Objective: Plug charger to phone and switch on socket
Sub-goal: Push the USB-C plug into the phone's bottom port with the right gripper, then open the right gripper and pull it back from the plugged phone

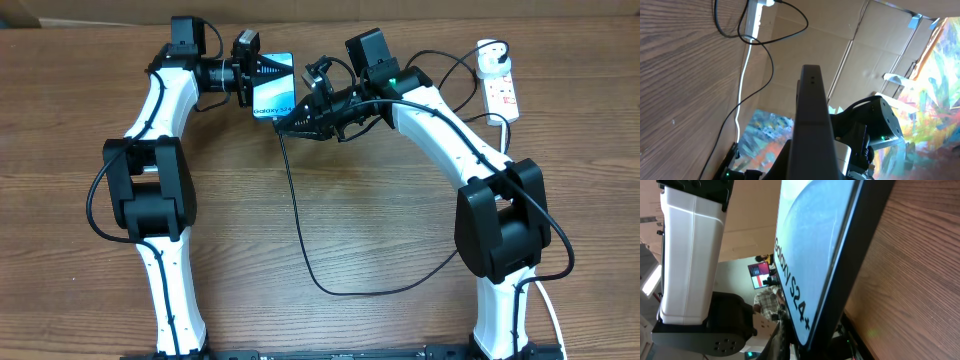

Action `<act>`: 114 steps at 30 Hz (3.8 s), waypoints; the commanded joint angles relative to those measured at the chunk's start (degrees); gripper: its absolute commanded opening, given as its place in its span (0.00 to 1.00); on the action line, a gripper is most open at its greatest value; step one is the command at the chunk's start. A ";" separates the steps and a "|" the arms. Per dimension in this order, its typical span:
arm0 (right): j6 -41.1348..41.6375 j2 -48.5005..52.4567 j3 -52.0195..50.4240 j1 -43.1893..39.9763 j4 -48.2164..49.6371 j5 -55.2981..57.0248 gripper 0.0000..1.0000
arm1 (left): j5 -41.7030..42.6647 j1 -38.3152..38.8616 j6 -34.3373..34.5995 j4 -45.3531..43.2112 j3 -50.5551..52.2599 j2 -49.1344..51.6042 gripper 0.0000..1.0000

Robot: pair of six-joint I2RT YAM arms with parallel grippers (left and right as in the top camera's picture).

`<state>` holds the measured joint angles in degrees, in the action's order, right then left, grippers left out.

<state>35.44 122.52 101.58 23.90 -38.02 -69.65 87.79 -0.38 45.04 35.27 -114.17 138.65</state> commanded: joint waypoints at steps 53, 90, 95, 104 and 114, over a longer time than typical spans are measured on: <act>9.77 -0.98 -0.39 -0.61 5.33 15.04 0.04 | 2.89 1.60 -2.25 0.02 -1.60 -2.69 0.04; 1.33 -2.97 -0.26 -6.14 1.99 7.80 0.48 | 2.89 -1.25 -3.89 -0.44 -1.60 -2.69 0.04; -5.77 -4.39 -0.26 -9.42 -4.17 8.09 0.59 | 2.89 -1.25 -13.00 -0.24 -1.60 -2.69 0.04; -17.66 -4.55 -0.26 -12.09 -19.80 20.85 0.66 | -11.67 -0.09 -26.51 11.52 -1.44 -2.69 0.04; -18.03 -4.55 -0.26 -11.98 -25.88 31.80 0.66 | -44.74 2.16 -37.03 28.83 -1.44 -2.69 0.04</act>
<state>18.76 120.38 101.19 11.73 -63.53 -42.28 54.37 0.93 13.06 63.33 -114.54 138.65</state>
